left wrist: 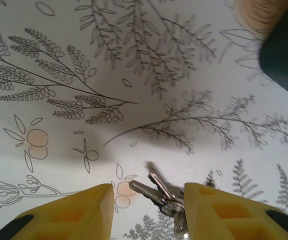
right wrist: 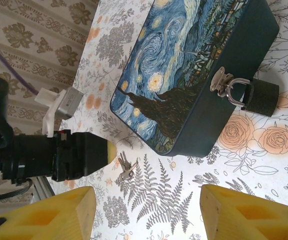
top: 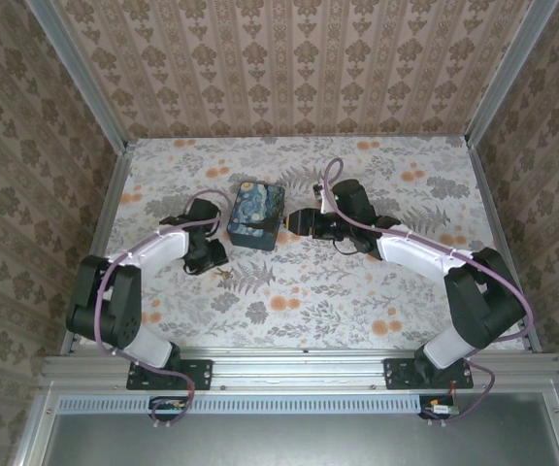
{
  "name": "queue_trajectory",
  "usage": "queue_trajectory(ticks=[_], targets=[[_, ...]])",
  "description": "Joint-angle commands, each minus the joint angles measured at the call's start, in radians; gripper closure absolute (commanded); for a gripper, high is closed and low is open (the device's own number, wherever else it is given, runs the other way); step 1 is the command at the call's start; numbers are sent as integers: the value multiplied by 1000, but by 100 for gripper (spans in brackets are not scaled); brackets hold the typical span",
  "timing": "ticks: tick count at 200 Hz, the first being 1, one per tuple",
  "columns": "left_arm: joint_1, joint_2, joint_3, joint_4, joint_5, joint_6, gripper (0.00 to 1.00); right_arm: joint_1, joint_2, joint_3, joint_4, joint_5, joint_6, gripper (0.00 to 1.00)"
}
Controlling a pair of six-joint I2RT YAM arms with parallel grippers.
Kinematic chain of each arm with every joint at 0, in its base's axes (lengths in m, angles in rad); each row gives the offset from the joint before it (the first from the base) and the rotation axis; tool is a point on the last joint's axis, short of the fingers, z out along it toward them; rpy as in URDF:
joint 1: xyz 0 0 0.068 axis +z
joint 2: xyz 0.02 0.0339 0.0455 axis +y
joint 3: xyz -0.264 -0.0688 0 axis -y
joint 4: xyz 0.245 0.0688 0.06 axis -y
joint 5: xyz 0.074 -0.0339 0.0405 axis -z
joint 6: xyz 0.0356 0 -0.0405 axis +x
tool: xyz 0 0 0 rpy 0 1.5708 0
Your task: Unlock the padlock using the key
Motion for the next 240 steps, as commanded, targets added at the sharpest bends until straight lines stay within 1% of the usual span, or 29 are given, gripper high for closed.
queue_trajectory(ticks=[1, 69, 90, 107, 118, 150, 192, 218, 240], targets=[[12, 37, -2, 22, 31, -77, 59, 4, 19, 47, -26, -16, -6, 42], [4, 86, -2, 22, 51, -100, 63, 4, 30, 40, -27, -15, -9, 42], [0, 107, -2, 21, 47, -106, 68, 4, 39, 38, -19, -15, -6, 42], [-4, 121, -5, 25, 52, -116, 76, 4, 43, 40, -22, -18, -6, 42], [-6, 125, -5, 23, 54, -124, 77, 3, 42, 38, -23, -17, -6, 42], [-6, 145, 3, 5, 69, -147, 76, 2, 39, 28, -24, -11, -7, 42], [-5, 118, 1, -19, 105, -204, 64, 2, 33, 10, -13, -5, -7, 42], [-6, 81, 3, -10, 121, -206, 63, 2, 38, 6, -9, -8, -4, 42], [2, 87, 5, -51, 170, -259, 63, 2, 35, 1, -11, -8, -7, 43]])
